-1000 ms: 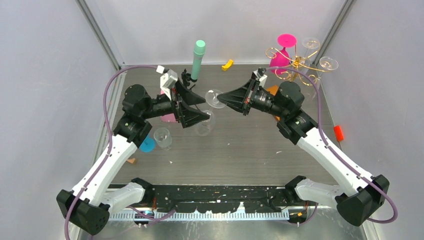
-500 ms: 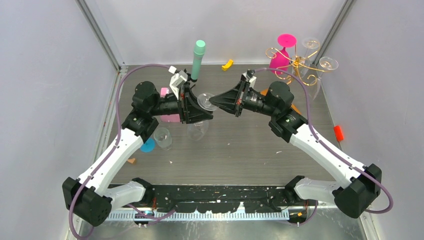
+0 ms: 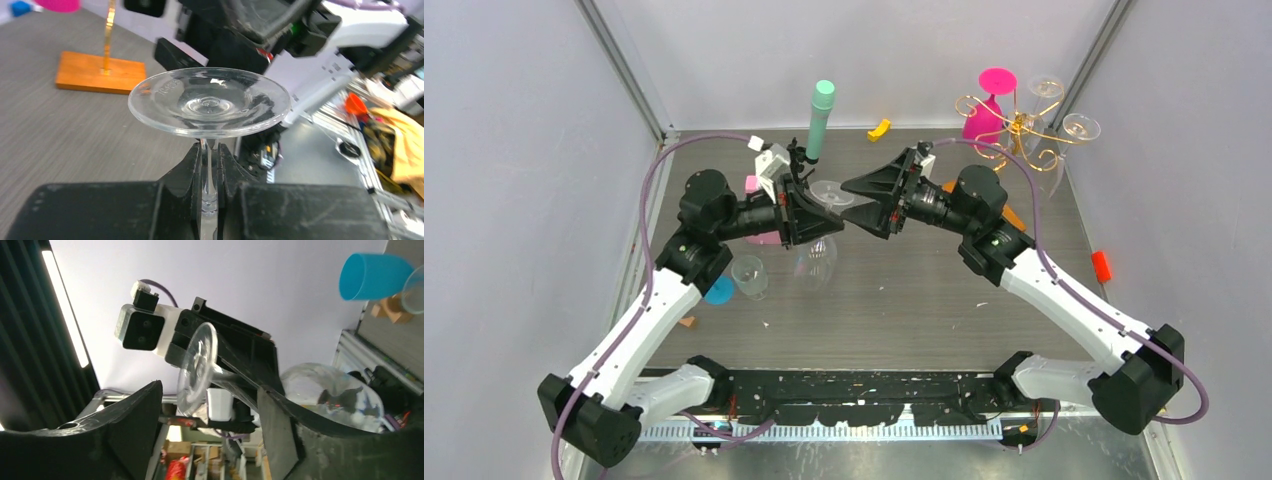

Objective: Take the wine glass off the wine glass rack

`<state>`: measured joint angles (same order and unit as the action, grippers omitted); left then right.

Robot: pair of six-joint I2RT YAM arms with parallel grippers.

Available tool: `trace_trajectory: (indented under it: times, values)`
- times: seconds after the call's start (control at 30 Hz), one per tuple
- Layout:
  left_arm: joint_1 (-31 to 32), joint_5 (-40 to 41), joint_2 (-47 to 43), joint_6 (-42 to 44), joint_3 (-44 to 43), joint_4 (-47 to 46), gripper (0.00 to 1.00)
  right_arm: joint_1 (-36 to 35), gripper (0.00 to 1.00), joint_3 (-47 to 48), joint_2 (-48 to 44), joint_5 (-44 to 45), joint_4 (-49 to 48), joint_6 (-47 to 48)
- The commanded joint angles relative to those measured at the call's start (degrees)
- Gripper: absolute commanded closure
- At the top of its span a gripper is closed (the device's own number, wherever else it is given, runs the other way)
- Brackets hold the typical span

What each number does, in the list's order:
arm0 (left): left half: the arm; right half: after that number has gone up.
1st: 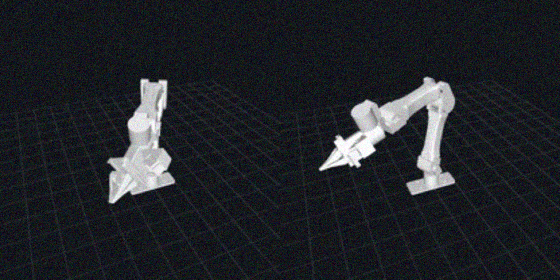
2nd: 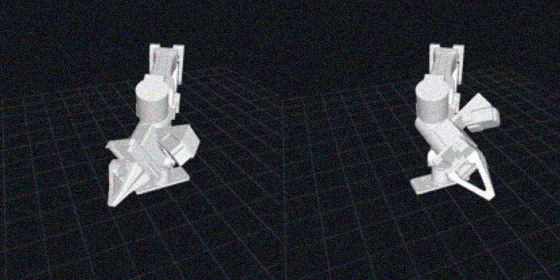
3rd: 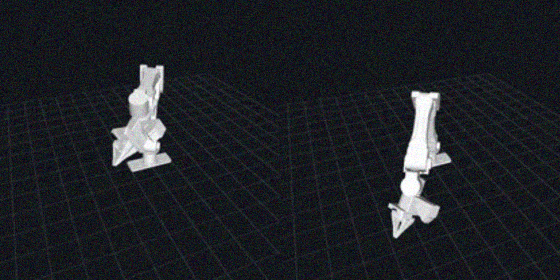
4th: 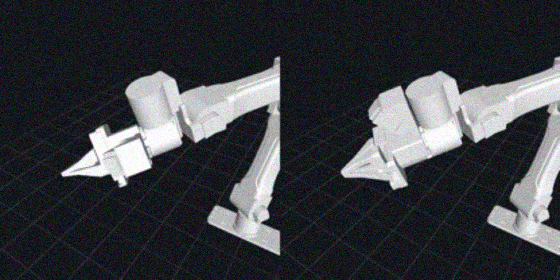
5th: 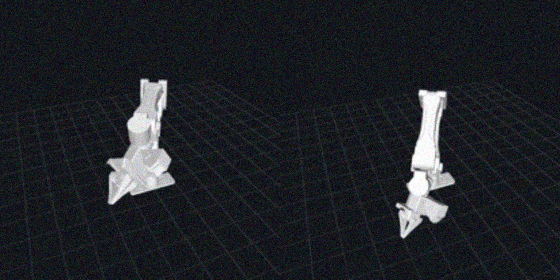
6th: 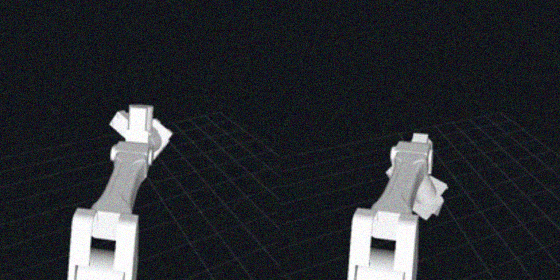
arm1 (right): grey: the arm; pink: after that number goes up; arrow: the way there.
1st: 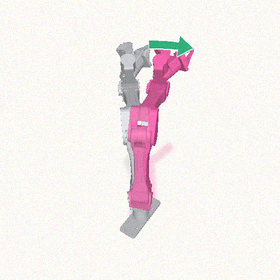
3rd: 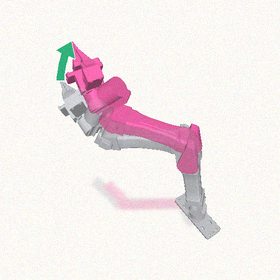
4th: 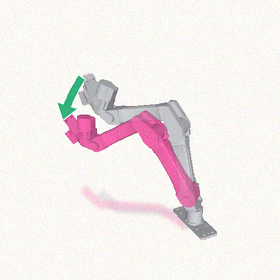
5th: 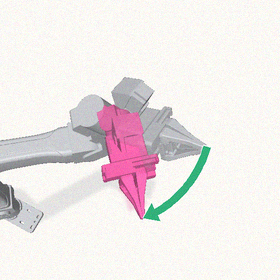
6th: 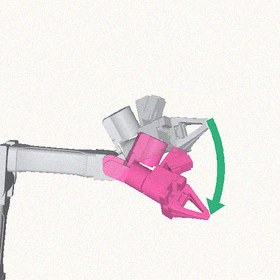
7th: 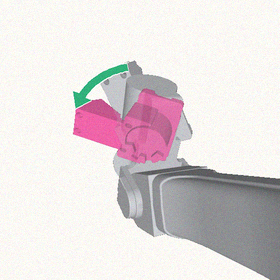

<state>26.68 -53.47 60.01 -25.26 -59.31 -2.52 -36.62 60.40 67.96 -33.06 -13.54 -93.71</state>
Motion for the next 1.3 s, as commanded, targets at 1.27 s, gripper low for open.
trace_trajectory:
  times: [1.27]
  values:
    - [0.1, 61.9, -18.6, -50.3, 7.6, -3.6, 1.00, -19.7, 0.47, -5.0, -1.9, 24.9, -16.7, 26.8]
